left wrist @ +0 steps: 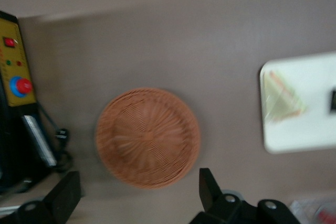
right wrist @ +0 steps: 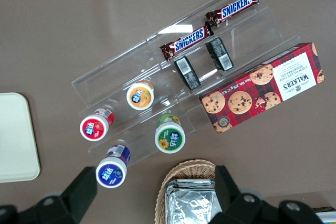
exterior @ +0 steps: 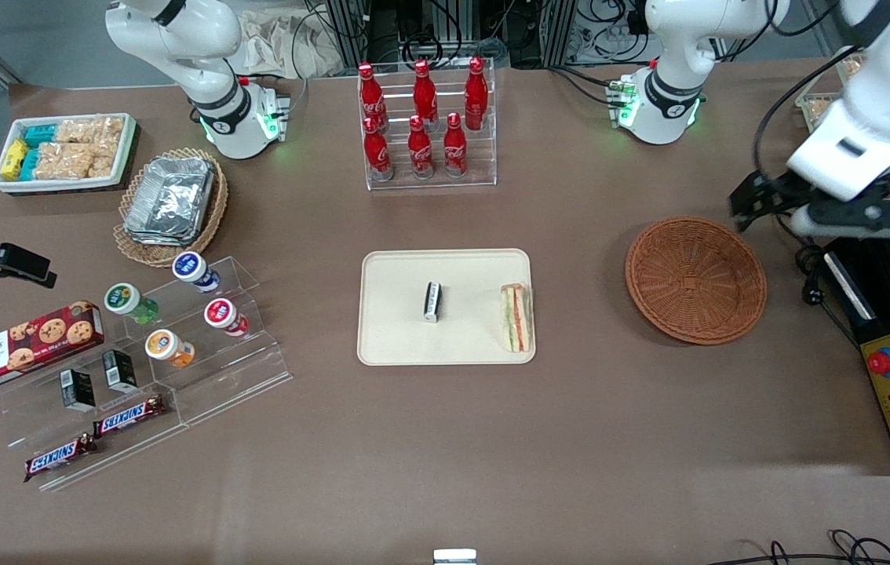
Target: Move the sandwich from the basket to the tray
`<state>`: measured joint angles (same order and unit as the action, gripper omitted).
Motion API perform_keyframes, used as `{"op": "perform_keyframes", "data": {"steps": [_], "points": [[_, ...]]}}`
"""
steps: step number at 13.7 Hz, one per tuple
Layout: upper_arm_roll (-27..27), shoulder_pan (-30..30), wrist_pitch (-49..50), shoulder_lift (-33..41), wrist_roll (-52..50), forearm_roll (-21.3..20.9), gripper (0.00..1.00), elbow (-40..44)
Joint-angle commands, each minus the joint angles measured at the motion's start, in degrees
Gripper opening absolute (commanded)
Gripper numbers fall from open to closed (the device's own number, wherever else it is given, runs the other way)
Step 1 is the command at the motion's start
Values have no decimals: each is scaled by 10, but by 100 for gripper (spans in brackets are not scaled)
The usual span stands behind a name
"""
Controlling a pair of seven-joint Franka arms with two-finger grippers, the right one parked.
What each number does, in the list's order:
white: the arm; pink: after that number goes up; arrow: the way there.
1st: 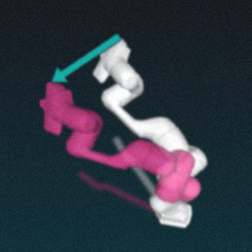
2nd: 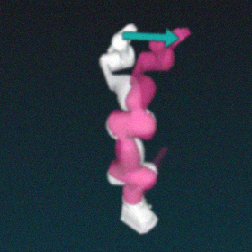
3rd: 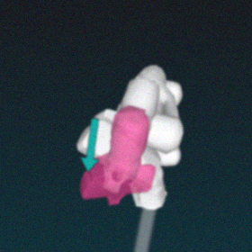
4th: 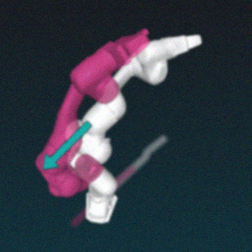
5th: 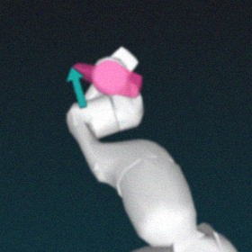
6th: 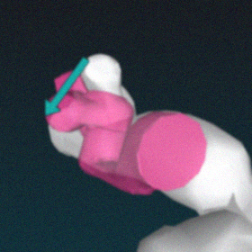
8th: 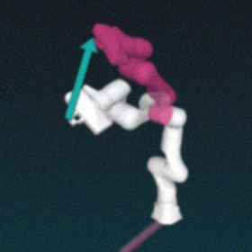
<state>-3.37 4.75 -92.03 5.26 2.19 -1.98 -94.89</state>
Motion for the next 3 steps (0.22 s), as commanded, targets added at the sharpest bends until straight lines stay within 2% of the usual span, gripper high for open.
{"op": "perform_keyframes", "data": {"steps": [1, 3], "points": [[2, -4, 10, -8, 57, 1, 100, 15], [2, -3, 10, -24, 39, -2, 100, 37]]}}
